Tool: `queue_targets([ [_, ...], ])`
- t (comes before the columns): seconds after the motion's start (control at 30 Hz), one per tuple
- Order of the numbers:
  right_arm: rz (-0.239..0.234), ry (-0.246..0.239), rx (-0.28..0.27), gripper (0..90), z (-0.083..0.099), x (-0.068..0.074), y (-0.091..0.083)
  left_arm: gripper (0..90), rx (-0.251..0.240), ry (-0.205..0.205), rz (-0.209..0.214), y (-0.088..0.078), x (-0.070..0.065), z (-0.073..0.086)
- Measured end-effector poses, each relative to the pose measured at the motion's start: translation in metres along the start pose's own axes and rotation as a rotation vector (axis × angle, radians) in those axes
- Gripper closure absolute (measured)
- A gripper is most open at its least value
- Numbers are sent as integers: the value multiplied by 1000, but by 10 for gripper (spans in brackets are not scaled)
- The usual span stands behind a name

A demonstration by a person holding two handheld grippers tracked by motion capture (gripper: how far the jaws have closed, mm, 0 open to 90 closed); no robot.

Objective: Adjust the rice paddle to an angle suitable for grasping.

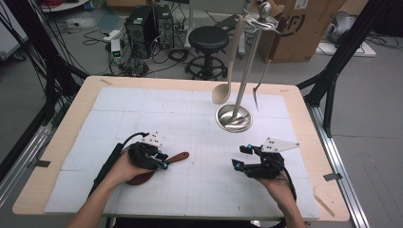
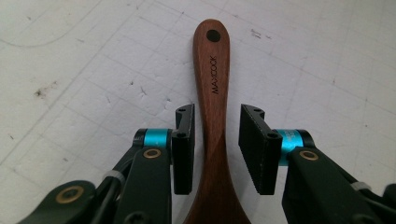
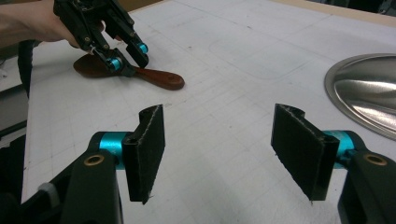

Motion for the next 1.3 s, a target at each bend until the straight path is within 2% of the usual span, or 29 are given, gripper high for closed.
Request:
queue_targets([
  [0.17,-2,-4,11,345,1,2,2,686,31,19,-22,4,-1,1],
  [0.23,-4,-8,13,345,1,3,2,701,31,11,-29,4,-1,1],
  [0.33,-3,-10,12,344,1,3,3,743,42,20,-48,3,0,1],
  [0.53,-8,-17,23,344,1,6,7,762,42,11,-63,4,-1,0],
  [0.77,-19,-28,38,344,0,10,13,767,37,-4,-62,4,-2,-1],
  [0.8,-20,-31,38,344,-1,10,14,770,45,6,-56,2,-1,0],
  [0.87,-22,-29,39,344,-1,11,15,778,26,-10,-39,1,-2,-1],
  [0.9,-25,-29,41,344,-2,12,16,778,28,-4,-38,1,-2,-1],
  [1.03,-27,-37,49,344,-3,14,19,778,38,14,-46,1,-2,-1],
  [1.1,-28,-34,60,344,-2,15,20,777,33,2,-39,2,-2,-1],
  [1.3,-25,-38,64,344,-2,15,22,734,47,8,-56,6,-5,-1],
])
Point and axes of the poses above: each handheld gripper's, and its own axes: y roughly forward along the jaws, z roughly out of its underside, x roughly to its left, the point moved 6 cm from there along y, roughly forward along the jaws, and after that the axes turned 6 degrees about x, right-handed, at the moved point
